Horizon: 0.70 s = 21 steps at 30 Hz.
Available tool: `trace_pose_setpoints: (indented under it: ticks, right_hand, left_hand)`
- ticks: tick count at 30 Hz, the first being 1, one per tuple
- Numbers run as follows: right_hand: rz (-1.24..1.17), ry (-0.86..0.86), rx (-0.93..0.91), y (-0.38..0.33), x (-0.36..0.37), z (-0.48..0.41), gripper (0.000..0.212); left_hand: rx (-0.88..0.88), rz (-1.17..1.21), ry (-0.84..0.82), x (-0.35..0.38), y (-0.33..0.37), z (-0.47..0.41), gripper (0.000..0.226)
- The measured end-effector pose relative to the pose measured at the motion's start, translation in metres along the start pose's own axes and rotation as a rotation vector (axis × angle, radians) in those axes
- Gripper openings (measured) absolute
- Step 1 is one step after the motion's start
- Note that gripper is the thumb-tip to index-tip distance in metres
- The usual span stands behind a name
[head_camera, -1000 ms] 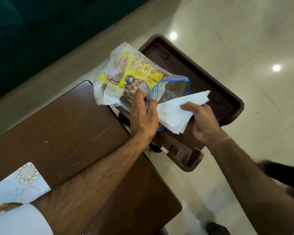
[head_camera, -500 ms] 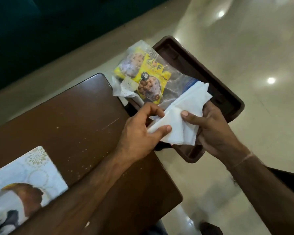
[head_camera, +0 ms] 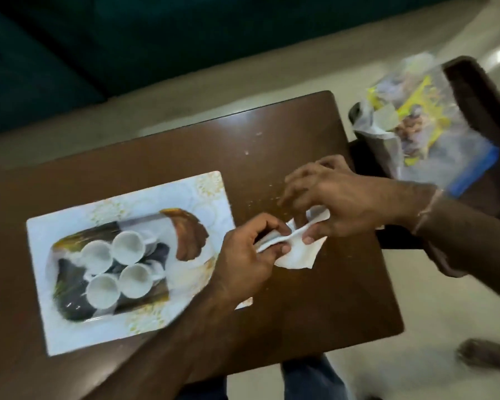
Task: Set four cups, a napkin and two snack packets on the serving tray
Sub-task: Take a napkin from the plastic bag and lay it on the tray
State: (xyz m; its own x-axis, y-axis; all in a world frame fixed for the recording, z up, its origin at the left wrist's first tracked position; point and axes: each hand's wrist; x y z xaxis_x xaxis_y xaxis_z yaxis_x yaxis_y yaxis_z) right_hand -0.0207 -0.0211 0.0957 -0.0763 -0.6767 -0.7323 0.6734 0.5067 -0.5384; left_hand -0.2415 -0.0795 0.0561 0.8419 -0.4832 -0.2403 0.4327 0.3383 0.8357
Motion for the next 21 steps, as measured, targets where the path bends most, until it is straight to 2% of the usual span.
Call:
trace_pose_setpoints:
  ticks: [3, 6, 9, 11, 15, 18, 21]
  right_hand:
    - [-0.055, -0.282, -0.015, -0.016, -0.002, -0.041, 0.032]
    - [-0.193, -0.344, 0.035, -0.030, 0.008, -0.071, 0.037]
    - [-0.350, -0.259, 0.124, -0.043, 0.018, -0.095, 0.026]
    - [-0.460, -0.198, 0.180, -0.054, 0.025, -0.109, 0.018]
    - [-0.559, -0.030, 0.331, -0.075, 0.062, -0.146, 0.026]
    - [-0.632, 0.175, 0.442, -0.091, 0.088, -0.169, 0.033]
    - [-0.552, 0.250, 0.446, -0.103, 0.106, -0.187, 0.037]
  left_hand:
    - [-0.067, 0.105, 0.116, -0.020, -0.028, 0.024, 0.023]
    - [-0.182, 0.221, 0.231, -0.034, -0.056, 0.044, 0.018]
    - [-0.390, 0.345, 0.305, -0.044, -0.084, 0.064, 0.011]
    - [-0.522, 0.434, 0.348, -0.049, -0.101, 0.074, 0.016]
    - [-0.718, 0.621, 0.512, -0.057, -0.132, 0.088, 0.015]
    - [-0.792, 0.614, 0.666, -0.061, -0.152, 0.092, 0.017]
    - [-0.839, 0.486, 0.798, -0.063, -0.165, 0.092, 0.025]
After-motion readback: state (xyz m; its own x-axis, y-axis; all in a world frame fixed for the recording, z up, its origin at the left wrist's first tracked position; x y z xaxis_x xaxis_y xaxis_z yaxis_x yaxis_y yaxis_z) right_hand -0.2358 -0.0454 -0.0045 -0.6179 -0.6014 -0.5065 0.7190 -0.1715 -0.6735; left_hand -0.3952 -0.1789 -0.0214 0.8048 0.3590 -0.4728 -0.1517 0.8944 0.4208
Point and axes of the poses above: each hand's wrist, its own z-axis away from the middle knuckle, its own x-axis out of the palm, y = z × x, and after that the axes turned 9 degrees about -x, right-handed
